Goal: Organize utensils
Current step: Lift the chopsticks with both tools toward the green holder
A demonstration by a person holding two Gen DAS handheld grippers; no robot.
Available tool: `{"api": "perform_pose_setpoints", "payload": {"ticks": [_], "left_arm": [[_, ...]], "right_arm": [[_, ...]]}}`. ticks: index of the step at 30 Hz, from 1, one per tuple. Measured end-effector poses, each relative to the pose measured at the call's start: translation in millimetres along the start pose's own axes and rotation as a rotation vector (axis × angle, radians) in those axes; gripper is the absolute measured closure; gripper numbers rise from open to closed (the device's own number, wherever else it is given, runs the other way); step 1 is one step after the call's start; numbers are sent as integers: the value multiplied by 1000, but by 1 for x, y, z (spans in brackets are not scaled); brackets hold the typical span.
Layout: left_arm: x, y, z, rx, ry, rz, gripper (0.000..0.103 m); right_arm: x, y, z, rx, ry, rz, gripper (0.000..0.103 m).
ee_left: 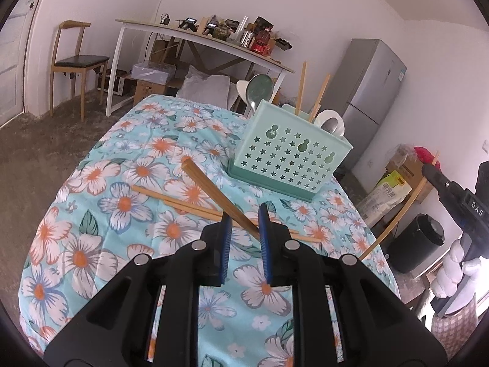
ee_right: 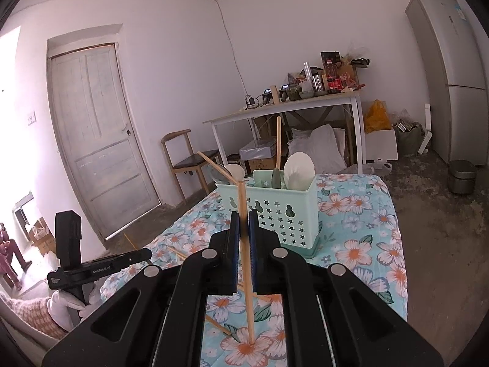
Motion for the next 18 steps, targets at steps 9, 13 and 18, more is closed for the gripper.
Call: {"api": "perform_pose_setpoints", "payload": {"ticks": [9, 13, 18], "left_arm": [[-12, 13, -9, 35, 36, 12, 90], [-15, 15, -12, 35, 45, 18, 91], [-13, 18, -16, 37, 32, -3, 91]], "right_arm": [[-8, 1, -8, 52, 29, -40, 97], [-10, -1, -11, 61, 48, -37, 97], [-13, 0, -11, 57, 63, -28, 97]]}}
Point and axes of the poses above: each gripper's, at about its wrist camera, not at the fingertips, and x roughly the way its jaws point, y to its right, z to its underside, the point moved 1 cm from there along x, roughly the way its jaws point, and after that the axes turned 5 degrees about z, right-handed, at the moved point
